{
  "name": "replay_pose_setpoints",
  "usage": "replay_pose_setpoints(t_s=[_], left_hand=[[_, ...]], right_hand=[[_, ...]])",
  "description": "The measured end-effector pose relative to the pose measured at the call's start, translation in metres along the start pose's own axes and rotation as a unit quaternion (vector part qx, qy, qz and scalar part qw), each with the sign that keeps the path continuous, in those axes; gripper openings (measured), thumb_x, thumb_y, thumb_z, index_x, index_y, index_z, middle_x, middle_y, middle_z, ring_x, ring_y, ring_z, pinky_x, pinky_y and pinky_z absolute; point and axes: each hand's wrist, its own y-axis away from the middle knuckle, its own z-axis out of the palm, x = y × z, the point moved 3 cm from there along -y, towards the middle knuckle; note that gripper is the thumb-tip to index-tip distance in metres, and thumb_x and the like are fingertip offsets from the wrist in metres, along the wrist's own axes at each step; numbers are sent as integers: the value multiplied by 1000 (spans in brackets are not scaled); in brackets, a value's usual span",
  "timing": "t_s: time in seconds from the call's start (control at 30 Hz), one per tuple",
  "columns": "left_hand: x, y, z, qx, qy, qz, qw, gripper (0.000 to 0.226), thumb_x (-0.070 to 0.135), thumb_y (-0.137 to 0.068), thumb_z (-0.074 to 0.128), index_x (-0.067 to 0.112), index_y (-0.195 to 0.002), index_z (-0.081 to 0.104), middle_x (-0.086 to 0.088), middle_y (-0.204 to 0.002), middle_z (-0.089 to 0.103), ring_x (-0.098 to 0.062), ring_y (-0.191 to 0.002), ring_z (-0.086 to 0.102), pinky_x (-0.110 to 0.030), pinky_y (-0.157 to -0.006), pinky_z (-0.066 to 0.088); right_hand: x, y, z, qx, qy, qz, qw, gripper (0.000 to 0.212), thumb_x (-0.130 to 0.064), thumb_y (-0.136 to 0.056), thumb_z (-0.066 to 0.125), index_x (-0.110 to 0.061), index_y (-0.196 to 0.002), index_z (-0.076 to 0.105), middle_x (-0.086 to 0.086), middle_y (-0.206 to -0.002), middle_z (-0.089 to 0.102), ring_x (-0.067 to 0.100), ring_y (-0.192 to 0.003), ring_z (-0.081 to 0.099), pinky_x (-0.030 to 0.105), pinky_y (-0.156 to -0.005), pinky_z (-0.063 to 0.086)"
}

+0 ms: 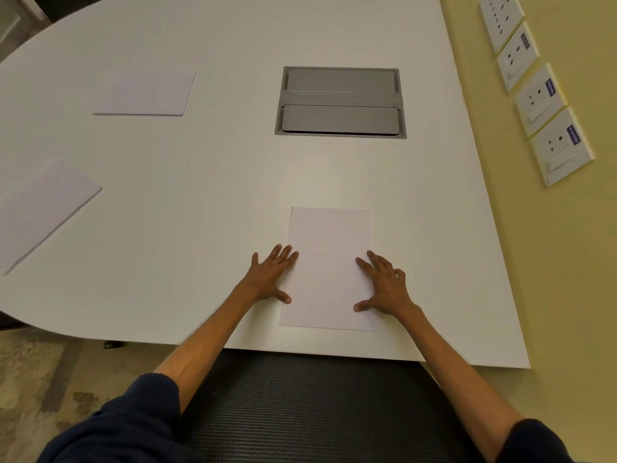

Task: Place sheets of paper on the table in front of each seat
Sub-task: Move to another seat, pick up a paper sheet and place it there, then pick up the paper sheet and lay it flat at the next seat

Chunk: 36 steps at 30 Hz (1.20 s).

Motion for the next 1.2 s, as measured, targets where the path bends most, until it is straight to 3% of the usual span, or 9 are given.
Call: replay_pose_setpoints(t_s=[0.17,0.3,0.43,0.6,0.9,1.2], left_hand=[[2,7,-2,24,40,5,999,120,55,-74,76,30,-157,-7,2,-165,-16,-17,-152,-17,-66,-117,-1],[4,20,-15,89,41,9,995,122,67,-71,71,30,-157,-7,1,-165,-16,-17,-151,-20,-66,-116,-6],[11,37,-31,197,43,-23,979,107,72,-84,49,23,-157,-10,0,-164,-18,-15,-151,-20,-62,-120,-2],[22,68,-52,333,60,-69,939,91,69,-92,29,19,-157,-11,1,-164,-18,-15,-152,-18,-51,-122,-6],[-3,152,-104,437,69,-132,887,84,65,-94,26,19,-158,-4,-1,-165,-13,-16,-152,-15,-50,-124,-4],[-59,256,-106,504,105,-211,831,90,74,-90,24,22,-158,-5,3,-165,-15,-12,-151,-18,-49,-123,-7]], right_hand=[[1,-1,-3,17,-48,8,999,115,-60,-59,81,-36,-153,18,-2,-163,9,18,-149,9,44,-113,13],[-4,4,-12,94,-67,6,993,98,-64,-67,73,-34,-149,30,-4,-159,24,16,-146,19,43,-113,12],[-32,7,-28,192,-91,-6,977,75,-65,-84,56,-27,-146,38,-4,-155,34,15,-143,29,41,-112,15],[-89,14,-61,263,-135,-57,953,68,-59,-92,47,-22,-148,35,-1,-152,40,17,-141,36,43,-114,25],[-181,32,-129,299,-157,-146,930,69,-59,-94,41,-20,-150,31,2,-156,34,20,-145,28,47,-118,22],[-312,59,-156,303,-172,-255,902,68,-59,-95,42,-21,-150,31,1,-156,34,19,-145,28,47,-116,21]])
